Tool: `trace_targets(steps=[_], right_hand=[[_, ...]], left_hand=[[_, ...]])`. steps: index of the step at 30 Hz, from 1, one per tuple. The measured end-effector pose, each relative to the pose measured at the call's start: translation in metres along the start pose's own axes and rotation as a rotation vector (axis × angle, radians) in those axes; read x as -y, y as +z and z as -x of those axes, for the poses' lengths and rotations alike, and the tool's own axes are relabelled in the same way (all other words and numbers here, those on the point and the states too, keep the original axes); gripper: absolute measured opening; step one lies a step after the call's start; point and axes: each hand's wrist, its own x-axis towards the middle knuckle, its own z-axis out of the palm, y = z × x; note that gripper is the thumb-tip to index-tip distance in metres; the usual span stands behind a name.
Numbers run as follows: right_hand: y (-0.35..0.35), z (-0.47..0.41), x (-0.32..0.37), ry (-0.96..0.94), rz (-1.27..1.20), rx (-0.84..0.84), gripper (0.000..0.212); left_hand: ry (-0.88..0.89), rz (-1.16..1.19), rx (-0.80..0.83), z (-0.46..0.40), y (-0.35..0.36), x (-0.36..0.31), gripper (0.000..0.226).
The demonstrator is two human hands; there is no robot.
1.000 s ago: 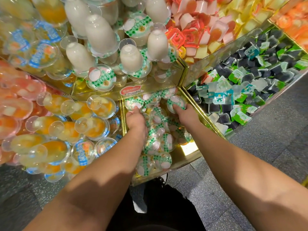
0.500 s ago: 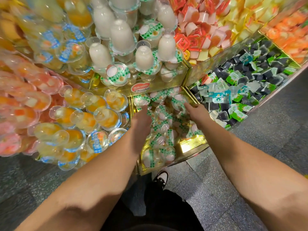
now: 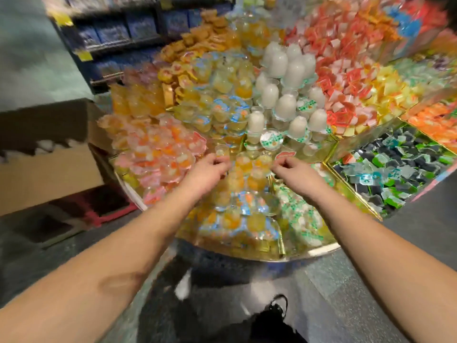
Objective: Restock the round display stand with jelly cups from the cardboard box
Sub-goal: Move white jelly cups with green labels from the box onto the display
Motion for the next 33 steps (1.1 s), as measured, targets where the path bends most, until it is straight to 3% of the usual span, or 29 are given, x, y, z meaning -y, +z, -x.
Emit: trace_targets(steps=[3, 6, 14, 23, 27, 33], right_hand=[[0.053, 0.021, 0.076, -0.163, 0.134, 0.116, 0.022], [0.113, 0.035, 0.141, -0.326, 0.202, 0.213, 0.024], [0.265, 0.036, 0.26, -0.624, 0.468, 0.438, 0.02], [0.419, -0.036, 0.325, -0.608, 0.533, 0.643, 0.025], [0.482, -0.101, 0.352, -0.559, 0.478, 0.718, 0.018], [0.544, -0.178, 0.392, -0.57, 0.538, 0.72, 0.027]], left_hand=[[0.04, -0.274, -0.13, 0.034, -0.099, 0.016, 0.02], [-0.005, -0.453, -0.239, 0.073, -0.187, 0.032, 0.016], [-0.183, -0.68, -0.463, 0.132, -0.354, 0.103, 0.03], [-0.365, -0.827, -0.413, 0.078, -0.467, 0.177, 0.03], [-0.426, -0.805, -0.378, 0.019, -0.519, 0.207, 0.029], [-0.554, -0.676, -0.305, -0.061, -0.58, 0.234, 0.021]])
